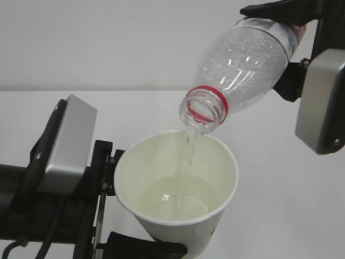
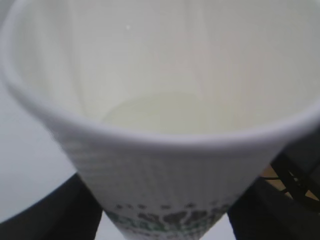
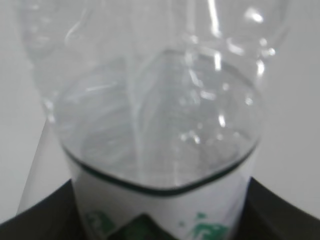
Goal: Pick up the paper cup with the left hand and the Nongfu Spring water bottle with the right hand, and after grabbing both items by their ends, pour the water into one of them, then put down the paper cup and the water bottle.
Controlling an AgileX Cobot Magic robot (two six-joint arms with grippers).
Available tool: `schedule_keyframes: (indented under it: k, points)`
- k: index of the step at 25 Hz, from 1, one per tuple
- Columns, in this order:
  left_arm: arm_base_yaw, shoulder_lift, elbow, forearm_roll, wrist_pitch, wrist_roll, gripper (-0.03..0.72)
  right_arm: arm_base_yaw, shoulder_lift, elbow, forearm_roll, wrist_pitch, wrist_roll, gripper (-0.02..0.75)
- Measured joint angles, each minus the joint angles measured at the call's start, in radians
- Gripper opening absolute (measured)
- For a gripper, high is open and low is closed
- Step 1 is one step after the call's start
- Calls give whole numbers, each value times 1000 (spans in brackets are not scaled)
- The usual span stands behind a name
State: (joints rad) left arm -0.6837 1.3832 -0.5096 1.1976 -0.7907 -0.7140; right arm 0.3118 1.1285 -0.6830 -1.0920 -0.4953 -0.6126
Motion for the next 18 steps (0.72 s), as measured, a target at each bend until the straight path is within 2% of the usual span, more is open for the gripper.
schedule_keyframes:
  k: [18]
  points:
    - [0,0,0,5,0,0,528,0,0,0,0,-8,-1,468]
